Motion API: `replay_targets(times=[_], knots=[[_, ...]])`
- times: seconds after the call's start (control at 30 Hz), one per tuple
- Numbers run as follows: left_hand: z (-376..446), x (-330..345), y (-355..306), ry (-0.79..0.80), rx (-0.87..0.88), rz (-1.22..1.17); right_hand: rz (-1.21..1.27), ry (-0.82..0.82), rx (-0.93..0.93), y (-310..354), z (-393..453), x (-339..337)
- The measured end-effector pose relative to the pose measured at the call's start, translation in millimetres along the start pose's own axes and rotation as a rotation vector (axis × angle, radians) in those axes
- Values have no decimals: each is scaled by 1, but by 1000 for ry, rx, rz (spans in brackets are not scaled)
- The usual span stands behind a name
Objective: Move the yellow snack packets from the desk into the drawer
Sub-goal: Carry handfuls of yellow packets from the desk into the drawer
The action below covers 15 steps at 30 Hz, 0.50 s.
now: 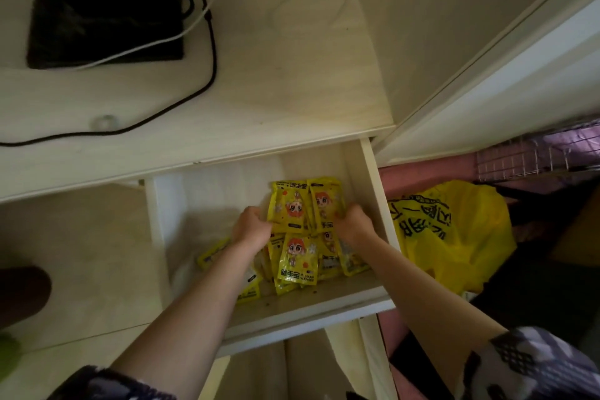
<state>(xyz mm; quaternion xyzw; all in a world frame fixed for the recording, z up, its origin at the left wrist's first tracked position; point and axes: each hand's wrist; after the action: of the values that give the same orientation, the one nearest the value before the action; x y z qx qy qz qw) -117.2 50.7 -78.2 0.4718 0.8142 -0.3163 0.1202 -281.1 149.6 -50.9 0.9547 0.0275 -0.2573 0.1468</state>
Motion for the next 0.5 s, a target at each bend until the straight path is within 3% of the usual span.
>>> replay_targets(times=[0.2, 0.5], knots=[[-41, -29, 19, -54, -25, -109, 25, 0, -75, -4, -39, -2], [-120, -68, 51, -237, 2, -284, -83, 85, -364, 21, -109, 16]])
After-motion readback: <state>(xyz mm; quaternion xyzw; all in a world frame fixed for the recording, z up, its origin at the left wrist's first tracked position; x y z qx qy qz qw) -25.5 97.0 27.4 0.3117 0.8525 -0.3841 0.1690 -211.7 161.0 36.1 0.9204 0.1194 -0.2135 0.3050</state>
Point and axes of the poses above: each hand's wrist, its own z-axis towards the middle knuckle, its own x-axis out of the palm, y = z × x, and after that the axes turned 1 degree about z, right-handed
